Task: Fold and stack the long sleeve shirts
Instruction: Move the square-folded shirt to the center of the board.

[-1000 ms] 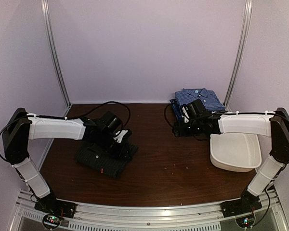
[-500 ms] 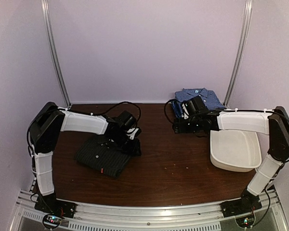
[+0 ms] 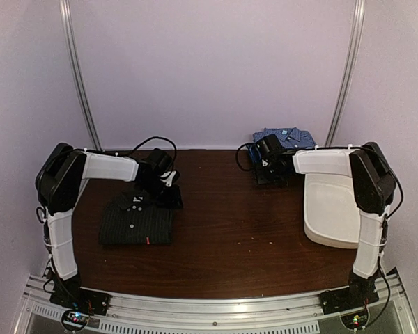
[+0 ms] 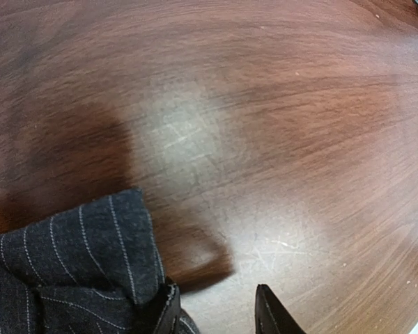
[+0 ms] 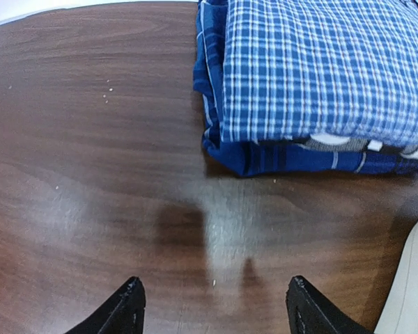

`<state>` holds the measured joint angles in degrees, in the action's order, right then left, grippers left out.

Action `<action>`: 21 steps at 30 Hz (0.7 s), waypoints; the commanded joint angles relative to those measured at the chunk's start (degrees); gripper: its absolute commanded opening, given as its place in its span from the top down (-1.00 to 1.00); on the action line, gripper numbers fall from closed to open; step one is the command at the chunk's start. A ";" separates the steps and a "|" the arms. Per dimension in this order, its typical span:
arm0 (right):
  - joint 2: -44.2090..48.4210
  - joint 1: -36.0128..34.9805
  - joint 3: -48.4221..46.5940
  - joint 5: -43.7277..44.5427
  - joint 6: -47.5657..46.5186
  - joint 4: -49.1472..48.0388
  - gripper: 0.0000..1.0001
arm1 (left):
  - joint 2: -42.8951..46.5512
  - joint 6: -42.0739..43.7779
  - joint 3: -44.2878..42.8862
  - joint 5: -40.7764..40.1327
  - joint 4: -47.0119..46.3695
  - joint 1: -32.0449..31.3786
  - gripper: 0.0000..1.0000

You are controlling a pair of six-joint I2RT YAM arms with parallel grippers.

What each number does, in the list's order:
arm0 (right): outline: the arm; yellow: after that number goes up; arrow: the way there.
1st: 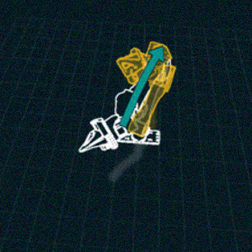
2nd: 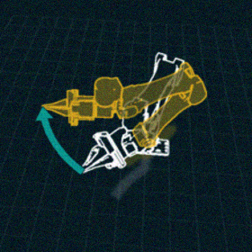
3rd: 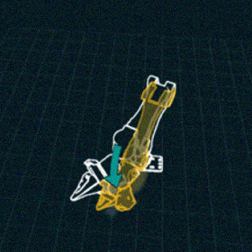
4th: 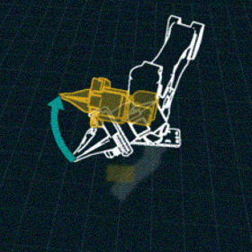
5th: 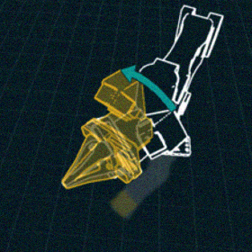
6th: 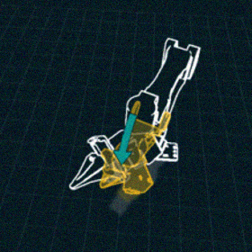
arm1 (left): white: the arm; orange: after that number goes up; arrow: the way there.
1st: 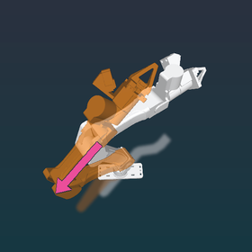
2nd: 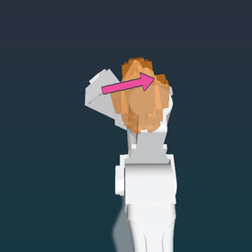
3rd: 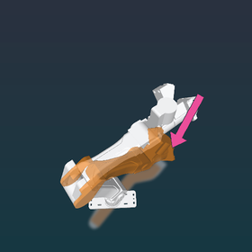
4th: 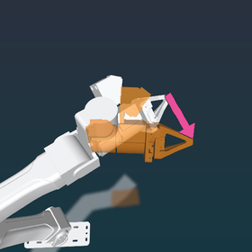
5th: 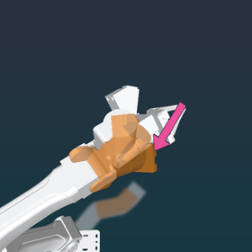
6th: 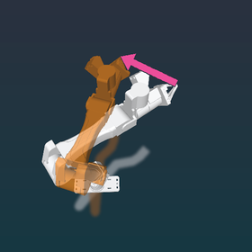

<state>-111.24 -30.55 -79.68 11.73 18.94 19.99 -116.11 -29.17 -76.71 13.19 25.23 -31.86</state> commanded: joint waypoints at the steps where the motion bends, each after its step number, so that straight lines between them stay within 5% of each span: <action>1: -7.47 0.77 -8.23 7.56 -3.70 3.06 -0.35 | 2.88 3.81 -4.30 2.63 0.80 -0.93 0.23; 16: -25.96 2.81 -29.74 14.25 -4.07 8.50 -0.20 | 15.69 5.48 -1.59 2.89 3.32 -1.01 0.23; 21: -30.01 2.91 -34.10 15.34 -4.98 10.04 0.02 | 18.64 4.88 1.72 1.29 2.96 -1.01 0.23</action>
<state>-138.43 -27.90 -110.59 24.40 14.79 27.88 -99.61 -24.71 -77.93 15.53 28.40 -32.84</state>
